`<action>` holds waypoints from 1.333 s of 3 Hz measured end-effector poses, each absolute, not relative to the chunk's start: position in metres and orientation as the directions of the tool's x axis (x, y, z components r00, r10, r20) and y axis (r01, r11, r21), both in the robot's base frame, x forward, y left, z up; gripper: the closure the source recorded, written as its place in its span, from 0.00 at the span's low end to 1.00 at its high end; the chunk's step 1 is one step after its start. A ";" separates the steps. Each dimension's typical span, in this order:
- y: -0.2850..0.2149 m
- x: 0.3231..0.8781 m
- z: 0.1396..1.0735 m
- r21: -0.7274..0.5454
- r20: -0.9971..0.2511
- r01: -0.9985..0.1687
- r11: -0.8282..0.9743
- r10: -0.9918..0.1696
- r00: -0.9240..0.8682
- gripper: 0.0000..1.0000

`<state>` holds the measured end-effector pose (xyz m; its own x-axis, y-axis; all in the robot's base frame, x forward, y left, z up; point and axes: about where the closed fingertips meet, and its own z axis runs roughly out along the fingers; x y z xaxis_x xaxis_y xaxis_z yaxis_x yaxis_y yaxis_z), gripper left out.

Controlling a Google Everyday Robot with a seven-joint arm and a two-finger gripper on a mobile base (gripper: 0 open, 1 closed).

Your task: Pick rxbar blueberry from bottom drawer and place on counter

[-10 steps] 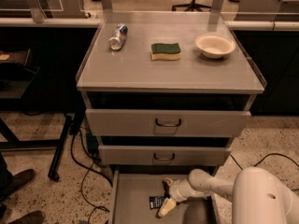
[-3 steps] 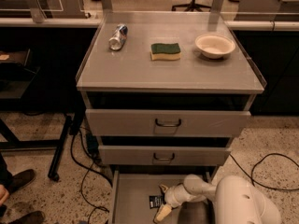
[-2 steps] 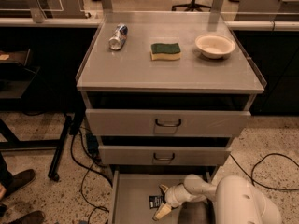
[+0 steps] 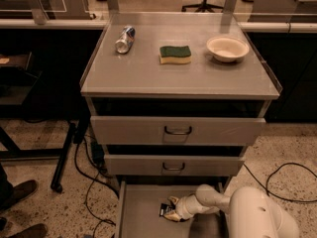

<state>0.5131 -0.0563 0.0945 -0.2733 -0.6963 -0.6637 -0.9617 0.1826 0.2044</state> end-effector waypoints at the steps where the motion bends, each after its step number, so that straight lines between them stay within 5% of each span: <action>1: -0.056 0.513 0.095 0.204 -0.664 -0.962 0.183 -0.696 -0.273 0.95; 4: -0.059 0.509 0.115 0.204 -0.673 -0.955 0.214 -0.677 -0.296 1.00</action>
Offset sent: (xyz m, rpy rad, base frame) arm 0.0000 0.0000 0.0000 0.0000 0.0000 0.0000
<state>0.5092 -0.0592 0.1148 -0.2961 -0.6774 -0.6734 -0.9551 0.2144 0.2043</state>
